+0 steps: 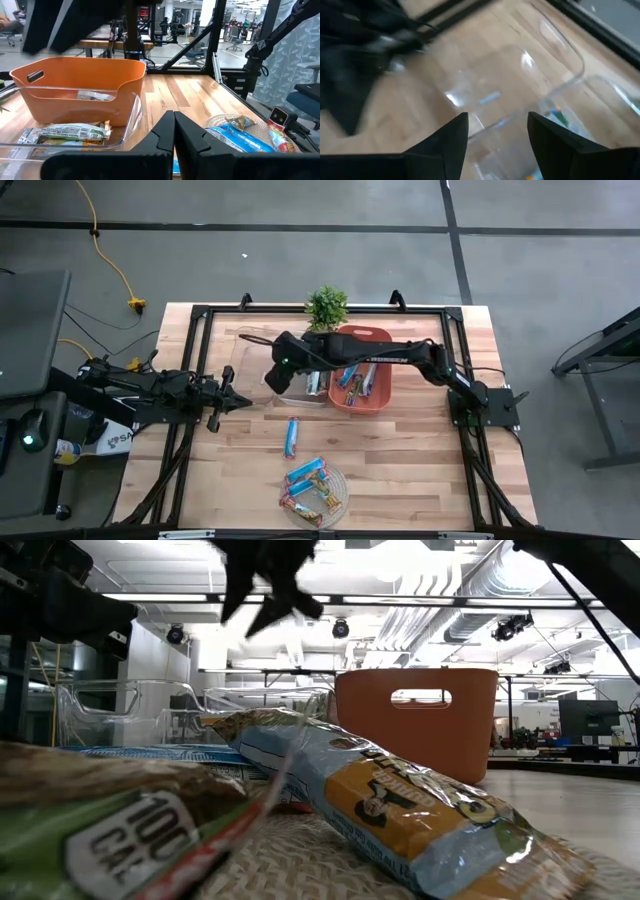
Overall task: Pick and place Granola Bars by type
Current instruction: Put the yellow granola bar into the right transparent bin
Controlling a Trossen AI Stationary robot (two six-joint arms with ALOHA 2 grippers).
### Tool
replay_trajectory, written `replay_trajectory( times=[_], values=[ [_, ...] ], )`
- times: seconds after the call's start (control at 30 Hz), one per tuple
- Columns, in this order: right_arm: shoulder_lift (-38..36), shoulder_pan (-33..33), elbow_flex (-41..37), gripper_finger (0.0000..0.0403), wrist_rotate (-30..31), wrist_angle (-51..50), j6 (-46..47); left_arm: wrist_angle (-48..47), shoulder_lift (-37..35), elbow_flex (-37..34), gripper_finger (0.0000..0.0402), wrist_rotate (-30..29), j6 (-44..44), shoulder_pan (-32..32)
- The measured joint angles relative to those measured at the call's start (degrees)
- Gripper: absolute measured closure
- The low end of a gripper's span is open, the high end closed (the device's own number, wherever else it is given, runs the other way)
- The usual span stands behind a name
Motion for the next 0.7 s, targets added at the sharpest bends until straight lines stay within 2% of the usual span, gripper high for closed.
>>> replay_trajectory(
  times=[0.07, 0.27, 0.5, 0.7],
  values=[
    [-0.4, 0.94, 1.81, 0.0214, -0.08, -0.15, -1.99, 0.0, 0.0, -0.01, 0.04, 0.01, -0.01, -0.01],
    [-6.1, 3.61, -2.81, 0.0214, -4.66, 3.13, -4.17, 0.0, 0.02, -0.02, 0.04, -0.01, -0.02, -0.02],
    [-8.55, 7.69, -2.84, 0.0214, -20.56, 4.29, -6.08, 0.0, 0.02, -0.02, 0.04, 0.01, -0.02, -0.02],
    [-8.87, 14.48, -2.84, 0.0214, -32.75, 3.45, -3.45, 0.0, 0.0, -0.02, 0.04, 0.0, 0.0, -0.01]
  ],
)
